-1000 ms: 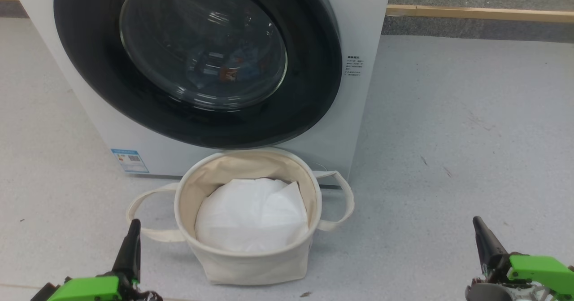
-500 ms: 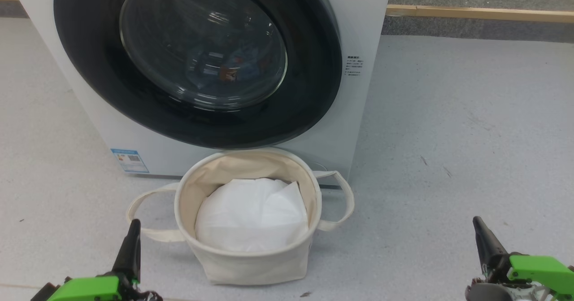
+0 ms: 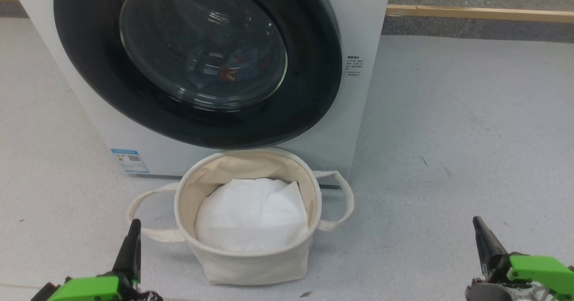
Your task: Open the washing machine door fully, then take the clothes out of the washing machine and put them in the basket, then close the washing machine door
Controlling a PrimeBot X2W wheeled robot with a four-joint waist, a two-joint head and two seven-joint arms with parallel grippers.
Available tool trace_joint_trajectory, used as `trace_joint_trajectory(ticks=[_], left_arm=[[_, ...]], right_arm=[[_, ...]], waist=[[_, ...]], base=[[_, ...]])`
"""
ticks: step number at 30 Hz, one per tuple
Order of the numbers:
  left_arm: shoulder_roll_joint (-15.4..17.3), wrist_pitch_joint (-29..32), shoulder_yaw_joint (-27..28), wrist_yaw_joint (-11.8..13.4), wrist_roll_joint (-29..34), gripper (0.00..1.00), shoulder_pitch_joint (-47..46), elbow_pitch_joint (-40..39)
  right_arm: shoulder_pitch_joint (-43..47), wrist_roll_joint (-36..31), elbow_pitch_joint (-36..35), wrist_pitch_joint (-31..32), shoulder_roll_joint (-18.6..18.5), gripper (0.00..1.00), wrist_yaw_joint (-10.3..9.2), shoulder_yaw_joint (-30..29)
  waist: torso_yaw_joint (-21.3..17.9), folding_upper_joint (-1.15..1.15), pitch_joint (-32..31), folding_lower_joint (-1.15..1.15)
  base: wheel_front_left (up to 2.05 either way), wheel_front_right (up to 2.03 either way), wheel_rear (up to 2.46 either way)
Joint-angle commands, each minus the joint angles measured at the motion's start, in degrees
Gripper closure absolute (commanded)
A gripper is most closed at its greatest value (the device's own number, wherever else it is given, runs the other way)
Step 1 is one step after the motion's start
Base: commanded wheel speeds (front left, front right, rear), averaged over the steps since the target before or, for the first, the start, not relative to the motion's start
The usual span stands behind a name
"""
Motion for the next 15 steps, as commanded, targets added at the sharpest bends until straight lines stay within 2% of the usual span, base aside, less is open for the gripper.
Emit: trace_joint_trajectory(ticks=[1,15], left_arm=[[0.29,0.48,2.00,-0.40,0.68,1.00,-1.39,-2.10],[0.29,0.48,2.00,-0.40,0.68,1.00,-1.39,-2.10]], right_arm=[[-2.89,0.22,-1.78,0.18,-0.19,1.00,0.44,1.13],[-2.89,0.22,-1.78,0.18,-0.19,1.00,0.44,1.14]], waist=[[0.00,0.00,0.00,0.00],[0.00,0.00,0.00,0.00]], base=[[0.00,0.00,0.00],[0.00,0.00,0.00]])
